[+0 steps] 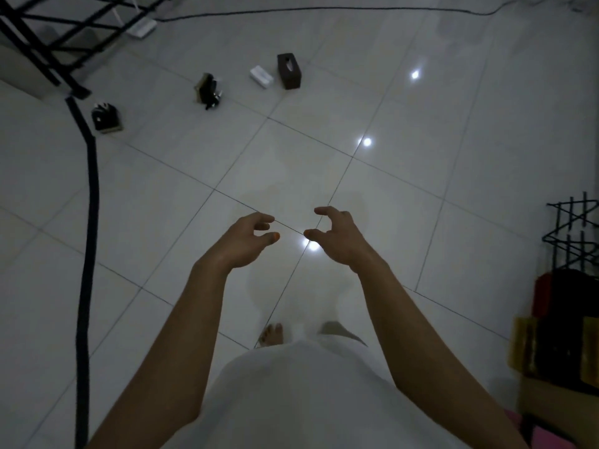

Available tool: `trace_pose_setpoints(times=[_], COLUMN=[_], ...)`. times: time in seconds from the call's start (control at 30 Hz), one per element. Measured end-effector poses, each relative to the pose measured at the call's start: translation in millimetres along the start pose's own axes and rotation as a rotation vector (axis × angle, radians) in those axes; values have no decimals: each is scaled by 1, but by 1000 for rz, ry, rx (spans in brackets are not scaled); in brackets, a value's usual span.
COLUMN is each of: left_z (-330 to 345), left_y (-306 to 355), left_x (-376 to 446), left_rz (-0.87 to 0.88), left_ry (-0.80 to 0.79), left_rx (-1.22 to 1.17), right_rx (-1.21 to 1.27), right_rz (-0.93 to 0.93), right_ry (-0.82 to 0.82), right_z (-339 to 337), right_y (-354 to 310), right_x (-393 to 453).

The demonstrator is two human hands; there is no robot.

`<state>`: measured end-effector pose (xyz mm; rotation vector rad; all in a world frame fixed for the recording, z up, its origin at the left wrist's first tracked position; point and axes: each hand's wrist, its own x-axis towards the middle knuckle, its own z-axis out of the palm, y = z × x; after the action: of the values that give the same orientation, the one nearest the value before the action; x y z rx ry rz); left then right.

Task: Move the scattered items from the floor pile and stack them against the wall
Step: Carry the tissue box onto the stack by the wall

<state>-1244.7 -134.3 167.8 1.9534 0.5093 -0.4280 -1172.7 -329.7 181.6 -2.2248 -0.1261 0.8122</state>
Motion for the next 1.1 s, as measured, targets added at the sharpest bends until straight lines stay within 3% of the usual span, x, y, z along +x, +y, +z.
trace_pose_setpoints(times=[0.33, 0.9, 1.1], left_z=[-59, -199, -277], left_y=[-5, 70, 77], left_x=[85, 325, 432], left_rz=[-39, -132, -120], left_ry=[34, 129, 54], left_rx=[-58, -179, -114], right_rx=[-22, -98, -41], right_rz=[4, -24, 25], right_ry=[-17, -135, -115], right_z=[5, -66, -61], right_y=[-52, -204, -263], right_x=[110, 393, 496])
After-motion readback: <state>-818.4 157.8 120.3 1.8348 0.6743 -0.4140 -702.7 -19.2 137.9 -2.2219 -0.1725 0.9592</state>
